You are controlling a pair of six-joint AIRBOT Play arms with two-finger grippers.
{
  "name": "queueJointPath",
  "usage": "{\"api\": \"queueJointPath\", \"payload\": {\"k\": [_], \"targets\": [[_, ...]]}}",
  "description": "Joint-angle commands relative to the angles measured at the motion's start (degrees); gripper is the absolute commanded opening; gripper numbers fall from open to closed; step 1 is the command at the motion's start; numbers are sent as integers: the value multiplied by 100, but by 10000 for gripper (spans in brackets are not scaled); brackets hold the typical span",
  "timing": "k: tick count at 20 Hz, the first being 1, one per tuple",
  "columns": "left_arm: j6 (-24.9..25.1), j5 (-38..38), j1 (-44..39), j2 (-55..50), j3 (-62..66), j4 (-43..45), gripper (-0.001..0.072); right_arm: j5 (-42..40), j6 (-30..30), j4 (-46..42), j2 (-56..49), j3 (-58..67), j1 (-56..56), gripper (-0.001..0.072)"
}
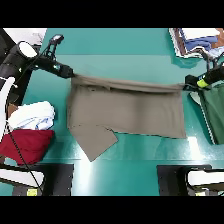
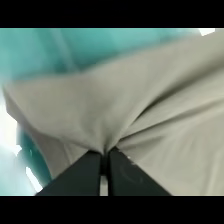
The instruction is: Fold the shirts.
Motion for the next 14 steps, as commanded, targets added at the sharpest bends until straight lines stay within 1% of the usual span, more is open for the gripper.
{"api": "queueJointPath", "payload": {"k": [1, 3, 5, 6, 7, 8, 9, 10, 12, 14], "targets": [[-293, 190, -2, -4, -448, 323, 32, -284, -9, 55, 262, -833, 63, 16], [-293, 514, 0, -4, -713, 323, 33, -415, -7, 341, 271, -1062, 63, 17], [-302, 520, 0, -17, -811, 323, 33, -566, -7, 577, 271, -1163, 66, 17], [-420, 461, 0, -17, -811, 343, 34, -595, -7, 680, 267, -1158, 63, 17], [-540, 402, 0, -15, -807, 369, 128, -612, -7, 800, 267, -1158, 63, 22], [-612, 361, 0, -15, -807, 372, 395, -603, -7, 929, 267, -1158, 55, 90], [-669, 293, 0, -15, -802, 376, 579, -579, -7, 1088, 267, -1158, 11, 294], [-765, 219, 0, -9, -800, 424, 536, -509, -9, 1257, 267, -1154, -31, 356], [-966, -92, 92, 61, -780, 496, 537, -170, -13, 1405, 343, -1154, -184, 356], [-1172, -575, 326, 267, -787, 490, 537, 332, -256, 1342, 623, -1163, -361, 355]]}}
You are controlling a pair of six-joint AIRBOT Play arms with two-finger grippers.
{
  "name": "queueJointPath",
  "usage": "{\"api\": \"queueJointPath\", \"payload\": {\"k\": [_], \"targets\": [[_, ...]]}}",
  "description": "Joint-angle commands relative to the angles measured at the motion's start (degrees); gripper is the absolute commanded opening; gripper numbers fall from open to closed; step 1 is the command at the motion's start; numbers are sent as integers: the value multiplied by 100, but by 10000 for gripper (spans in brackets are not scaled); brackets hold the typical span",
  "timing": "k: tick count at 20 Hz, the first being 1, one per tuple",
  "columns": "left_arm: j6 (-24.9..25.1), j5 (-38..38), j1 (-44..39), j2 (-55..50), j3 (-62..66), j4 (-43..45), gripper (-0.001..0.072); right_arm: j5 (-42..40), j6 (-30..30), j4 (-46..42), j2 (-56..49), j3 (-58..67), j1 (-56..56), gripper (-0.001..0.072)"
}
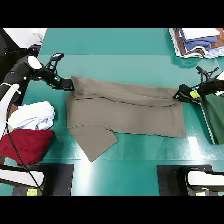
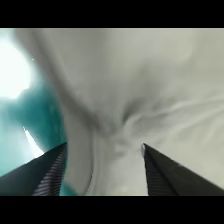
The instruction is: Fold the shirts.
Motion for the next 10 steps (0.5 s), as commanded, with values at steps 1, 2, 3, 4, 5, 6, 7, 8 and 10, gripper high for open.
{"api": "queueJointPath", "payload": {"k": [1, 2, 3, 4, 5, 6, 7, 8, 10], "targets": [[-332, -850, 323, 319, -74, 20, 538, 713, -245, 184, 411, -17, -306, 356], [-341, -1034, 417, 533, -251, 17, 538, 813, -249, 197, 645, -17, -435, 370], [-422, -1117, 479, 828, -590, 7, 538, 863, -249, 199, 868, -17, -544, 419], [-529, -1108, 487, 1178, -1032, 0, 538, 883, -247, 205, 1082, -15, -634, 526], [-662, -1038, 485, 1517, -1517, -37, 538, 883, -249, 203, 1248, -15, -686, 534], [-732, -933, 485, 1875, -2068, -208, 538, 883, -249, 203, 1392, -15, -717, 533], [-782, -861, 485, 2251, -2688, -470, 538, 890, -254, 203, 1497, -15, -726, 532], [-782, -844, 485, 2597, -3283, -785, 538, 881, -258, 203, 1580, -15, -726, 531], [-778, -835, 485, 3136, -4251, -1405, 538, 883, -273, 240, 1637, -15, -702, 531]]}}
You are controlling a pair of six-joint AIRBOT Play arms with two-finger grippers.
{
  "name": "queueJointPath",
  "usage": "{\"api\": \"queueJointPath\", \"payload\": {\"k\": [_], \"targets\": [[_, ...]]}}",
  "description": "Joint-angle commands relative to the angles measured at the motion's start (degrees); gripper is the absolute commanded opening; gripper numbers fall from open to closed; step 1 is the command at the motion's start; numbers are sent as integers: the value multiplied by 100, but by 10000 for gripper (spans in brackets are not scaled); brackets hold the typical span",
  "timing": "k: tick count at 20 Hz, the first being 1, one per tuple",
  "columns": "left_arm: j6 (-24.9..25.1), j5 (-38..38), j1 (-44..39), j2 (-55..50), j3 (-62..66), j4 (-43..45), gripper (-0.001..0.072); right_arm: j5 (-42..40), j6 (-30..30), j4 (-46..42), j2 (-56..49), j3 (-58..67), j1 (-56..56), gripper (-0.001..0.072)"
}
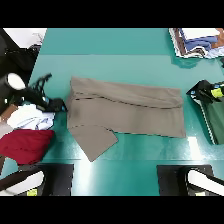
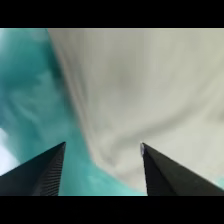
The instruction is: Fold the shirts.
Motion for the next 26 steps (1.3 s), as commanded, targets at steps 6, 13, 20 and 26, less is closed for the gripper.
{"api": "queueJointPath", "payload": {"k": [6, 13, 20, 26], "targets": [[-74, 98, 31, 1394, -2503, -1075, 538, 98, -48, 52, 219, -2, -31, 530], [195, 1213, -664, 1390, -2721, -1591, 537, 254, -48, 52, 219, -2, -31, 529], [-94, 1530, -903, 1390, -2721, -1593, 52, 815, -114, -13, 219, -4, -199, 529], [50, 1314, -903, 1397, -2581, -1596, 32, 570, -111, -437, 914, -1663, -859, 529]]}}
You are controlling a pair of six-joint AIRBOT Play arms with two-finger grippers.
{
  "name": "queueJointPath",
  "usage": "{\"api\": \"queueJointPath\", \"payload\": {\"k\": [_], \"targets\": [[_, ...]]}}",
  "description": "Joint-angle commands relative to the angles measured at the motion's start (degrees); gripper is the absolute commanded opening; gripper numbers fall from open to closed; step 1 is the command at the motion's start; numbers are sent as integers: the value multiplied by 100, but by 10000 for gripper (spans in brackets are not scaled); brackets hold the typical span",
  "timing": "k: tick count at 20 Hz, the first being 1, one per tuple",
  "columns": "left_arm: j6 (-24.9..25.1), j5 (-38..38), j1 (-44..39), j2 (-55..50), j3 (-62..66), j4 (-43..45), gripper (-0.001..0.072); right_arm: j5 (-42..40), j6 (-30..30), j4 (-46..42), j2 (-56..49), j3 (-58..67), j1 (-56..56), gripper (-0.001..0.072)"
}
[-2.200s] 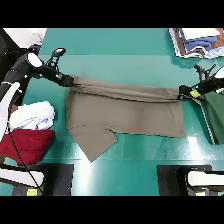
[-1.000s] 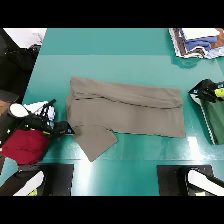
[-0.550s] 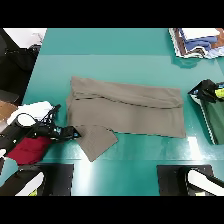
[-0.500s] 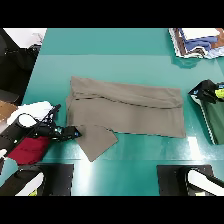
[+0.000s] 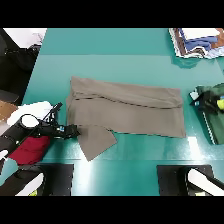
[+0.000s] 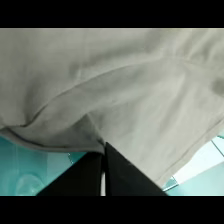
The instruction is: Fold the shirts.
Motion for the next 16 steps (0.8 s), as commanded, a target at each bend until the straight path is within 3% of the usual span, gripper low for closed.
{"api": "queueJointPath", "payload": {"k": [1, 6, 8, 13, 14, 16], "targets": [[142, -98, -11, 7, 120, -9, 32, -236, 4, -494, 503, -1268, -498, 529], [256, -72, -11, 4, 192, -22, 32, -634, 0, -450, 789, -2861, -1482, 528], [286, -70, -11, 4, 192, -22, 32, -966, -44, -262, 787, -3213, -1679, 496], [289, -61, -11, 4, 192, -20, 32, -1672, -107, 175, 706, -3410, -1519, 477], [291, -59, -11, 4, 192, -20, 32, -1700, -107, 170, 599, -3355, -1388, 437], [295, -68, -11, 4, 192, -15, 32, -1781, -107, 164, 345, -3180, -1056, 424]]}}
